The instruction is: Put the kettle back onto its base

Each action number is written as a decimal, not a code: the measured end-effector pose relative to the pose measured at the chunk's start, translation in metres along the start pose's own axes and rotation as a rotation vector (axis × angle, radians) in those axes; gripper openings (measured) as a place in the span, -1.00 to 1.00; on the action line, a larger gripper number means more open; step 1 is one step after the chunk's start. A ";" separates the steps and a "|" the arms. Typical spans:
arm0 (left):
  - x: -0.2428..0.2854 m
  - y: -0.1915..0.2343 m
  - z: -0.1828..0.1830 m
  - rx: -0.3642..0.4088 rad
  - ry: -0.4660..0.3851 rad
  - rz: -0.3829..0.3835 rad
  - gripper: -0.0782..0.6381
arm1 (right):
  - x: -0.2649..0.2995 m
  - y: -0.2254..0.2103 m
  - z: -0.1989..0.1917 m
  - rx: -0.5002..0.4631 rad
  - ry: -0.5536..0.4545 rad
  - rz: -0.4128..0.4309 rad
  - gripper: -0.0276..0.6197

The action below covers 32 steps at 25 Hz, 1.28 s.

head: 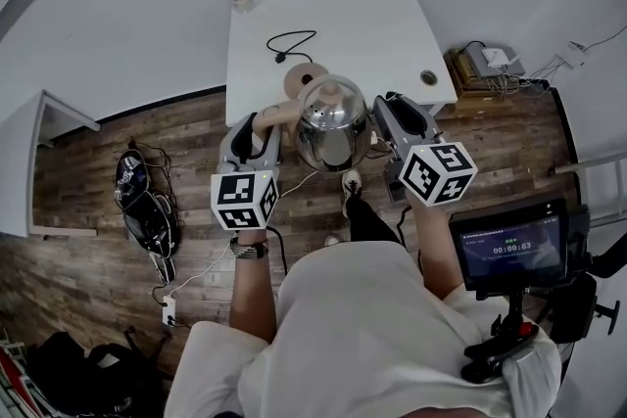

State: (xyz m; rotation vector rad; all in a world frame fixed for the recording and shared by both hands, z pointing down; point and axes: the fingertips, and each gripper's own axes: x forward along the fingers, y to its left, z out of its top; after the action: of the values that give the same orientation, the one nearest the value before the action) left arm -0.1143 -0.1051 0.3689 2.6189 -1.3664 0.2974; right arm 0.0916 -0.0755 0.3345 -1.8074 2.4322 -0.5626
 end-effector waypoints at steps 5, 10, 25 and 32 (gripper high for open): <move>-0.004 0.000 -0.001 0.009 -0.009 0.019 -0.31 | 0.002 0.001 -0.002 0.000 -0.011 0.023 -0.62; -0.010 0.008 0.006 0.010 -0.028 0.037 -0.31 | 0.006 0.010 0.004 -0.004 -0.020 0.047 -0.62; 0.036 0.033 0.002 -0.003 0.009 0.099 -0.31 | 0.070 -0.017 0.006 0.006 0.034 0.111 -0.62; 0.079 0.049 0.001 -0.025 0.048 0.128 -0.31 | 0.117 -0.045 0.009 0.012 0.086 0.134 -0.63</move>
State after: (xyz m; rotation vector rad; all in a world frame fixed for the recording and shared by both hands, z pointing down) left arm -0.1098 -0.1955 0.3910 2.4928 -1.5139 0.3556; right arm 0.0988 -0.1978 0.3599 -1.6325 2.5754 -0.6534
